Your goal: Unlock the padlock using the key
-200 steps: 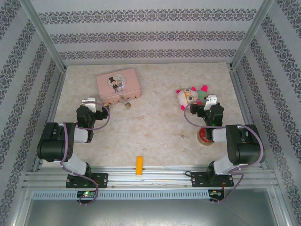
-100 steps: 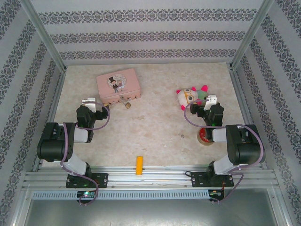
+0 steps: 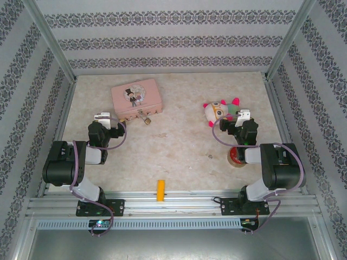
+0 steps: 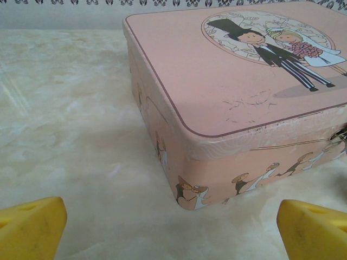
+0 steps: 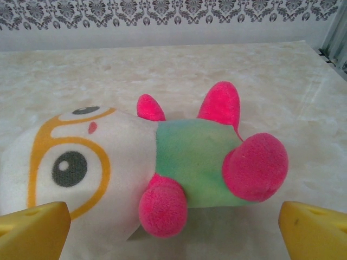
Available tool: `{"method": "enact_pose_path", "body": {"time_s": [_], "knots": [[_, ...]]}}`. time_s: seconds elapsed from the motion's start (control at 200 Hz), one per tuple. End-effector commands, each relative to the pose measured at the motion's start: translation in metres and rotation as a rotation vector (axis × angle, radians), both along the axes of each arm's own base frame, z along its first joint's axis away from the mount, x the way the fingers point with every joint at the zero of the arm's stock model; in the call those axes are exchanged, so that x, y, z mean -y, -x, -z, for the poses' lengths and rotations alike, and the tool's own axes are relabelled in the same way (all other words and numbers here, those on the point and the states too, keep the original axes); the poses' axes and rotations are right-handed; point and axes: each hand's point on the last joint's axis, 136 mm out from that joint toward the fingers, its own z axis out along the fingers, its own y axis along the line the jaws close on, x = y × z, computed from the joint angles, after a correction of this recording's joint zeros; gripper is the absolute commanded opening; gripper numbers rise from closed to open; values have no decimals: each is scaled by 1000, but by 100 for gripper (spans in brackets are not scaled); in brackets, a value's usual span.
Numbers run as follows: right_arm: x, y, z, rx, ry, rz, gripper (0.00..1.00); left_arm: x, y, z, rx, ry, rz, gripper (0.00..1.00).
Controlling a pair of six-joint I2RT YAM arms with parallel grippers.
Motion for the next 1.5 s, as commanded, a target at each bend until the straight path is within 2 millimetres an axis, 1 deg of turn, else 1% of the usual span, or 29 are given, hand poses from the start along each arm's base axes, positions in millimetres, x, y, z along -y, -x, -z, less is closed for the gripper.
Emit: {"method": "enact_pose_path", "body": {"time_s": [0.0, 0.26, 0.375, 0.48, 0.57, 0.63, 0.7, 0.755, 0.845, 0.969, 1.079, 1.134, 1.169, 1.214, 1.244, 1.289, 1.359, 1.424, 1.494], "knots": [[1, -3, -14, 32, 5, 16, 98, 6, -1, -5, 19, -3, 20, 99], [12, 7, -34, 44, -1, 85, 98, -4, 9, -23, 69, -8, -45, 99], [16, 15, -45, 35, -12, 120, 98, -6, 16, -37, 92, -10, -54, 99], [16, 26, -57, 27, -20, 143, 98, -9, 24, -61, 129, -4, -78, 99], [11, 37, -66, 17, -6, 155, 98, -9, 31, -82, 170, 19, -85, 99], [7, 44, -72, 3, 10, 168, 98, -3, 36, -97, 195, 36, -58, 99], [-4, 53, -77, -19, 26, 153, 98, 4, 44, -113, 225, 69, -26, 99], [-11, 60, -79, -40, 34, 150, 96, 7, 49, -126, 244, 107, -19, 99], [-22, 73, -82, -73, 46, 150, 89, 12, 56, -137, 225, 168, -9, 99], [-39, 93, -78, -145, 37, 144, 79, 30, 63, -147, 230, 239, 41, 99], [-54, 114, -63, -254, 18, 142, 69, 56, 67, -149, 231, 248, 95, 99], [-61, 124, -55, -310, 6, 139, 64, 73, 70, -148, 217, 221, 125, 99], [-65, 129, -49, -349, -2, 142, 63, 84, 72, -147, 208, 200, 148, 99], [-69, 135, -42, -404, -15, 145, 62, 102, 75, -146, 196, 179, 198, 99], [-71, 139, -36, -447, -21, 149, 59, 113, 77, -146, 189, 170, 232, 99], [-74, 143, -31, -506, -33, 156, 56, 129, 80, -146, 174, 174, 272, 99], [-78, 148, -22, -588, -40, 174, 51, 148, 83, -145, 161, 219, 312, 99], [-81, 151, -15, -653, -45, 195, 46, 156, 81, -143, 159, 282, 326, 99], [-86, 152, -8, -702, -62, 210, 42, 160, 78, -141, 160, 343, 323, 99]]}}
